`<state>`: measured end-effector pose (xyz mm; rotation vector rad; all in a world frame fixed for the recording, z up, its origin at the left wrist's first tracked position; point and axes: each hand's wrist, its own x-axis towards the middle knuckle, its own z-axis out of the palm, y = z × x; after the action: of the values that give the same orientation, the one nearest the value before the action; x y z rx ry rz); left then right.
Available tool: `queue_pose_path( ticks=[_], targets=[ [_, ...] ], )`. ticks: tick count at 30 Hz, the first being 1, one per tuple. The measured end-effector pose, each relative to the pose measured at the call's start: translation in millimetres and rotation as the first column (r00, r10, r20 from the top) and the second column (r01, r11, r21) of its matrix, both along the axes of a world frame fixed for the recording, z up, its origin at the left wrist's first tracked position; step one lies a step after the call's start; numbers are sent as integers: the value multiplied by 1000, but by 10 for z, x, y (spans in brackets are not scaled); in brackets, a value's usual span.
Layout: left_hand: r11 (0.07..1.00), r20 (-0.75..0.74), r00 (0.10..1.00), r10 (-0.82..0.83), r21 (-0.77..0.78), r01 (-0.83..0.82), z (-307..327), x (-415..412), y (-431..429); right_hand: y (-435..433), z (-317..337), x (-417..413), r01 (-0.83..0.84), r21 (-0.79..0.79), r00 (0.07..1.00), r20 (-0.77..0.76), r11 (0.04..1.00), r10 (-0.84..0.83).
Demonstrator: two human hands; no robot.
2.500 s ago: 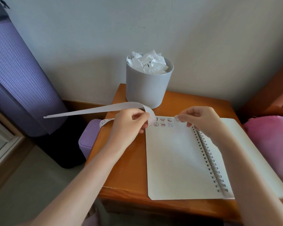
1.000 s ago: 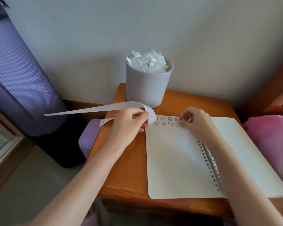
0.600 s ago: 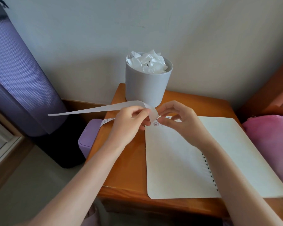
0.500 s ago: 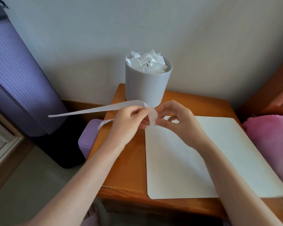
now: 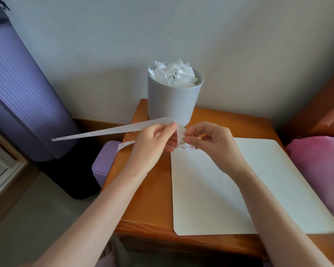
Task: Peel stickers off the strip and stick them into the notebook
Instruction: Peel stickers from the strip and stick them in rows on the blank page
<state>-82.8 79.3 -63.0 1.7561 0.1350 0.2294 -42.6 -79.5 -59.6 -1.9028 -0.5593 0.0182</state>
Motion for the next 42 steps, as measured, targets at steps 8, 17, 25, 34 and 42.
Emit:
queue_pose_path(
  ticks=[8,17,25,34,42],
  targets=[
    [996,28,998,-59,64,57,12,-30,-9,-1,-30,18,34,-29,999,13,999,-33],
    [997,53,997,-62,54,59,24,-44,-28,-1,-23,12,15,-28,1000,15,999,-15],
    [998,26,999,-37,53,36,-10,-42,-25,1,-30,6,32,-120,999,22,992,-30],
    [999,-7,1000,-24,33,24,-25,-27,-18,-2,-6,11,-7,-243,993,113,970,36],
    [997,8,1000,7,80,-7,-53,-22,-3,-215,102,116,54,-108,995,-73,993,-62]
  ],
)
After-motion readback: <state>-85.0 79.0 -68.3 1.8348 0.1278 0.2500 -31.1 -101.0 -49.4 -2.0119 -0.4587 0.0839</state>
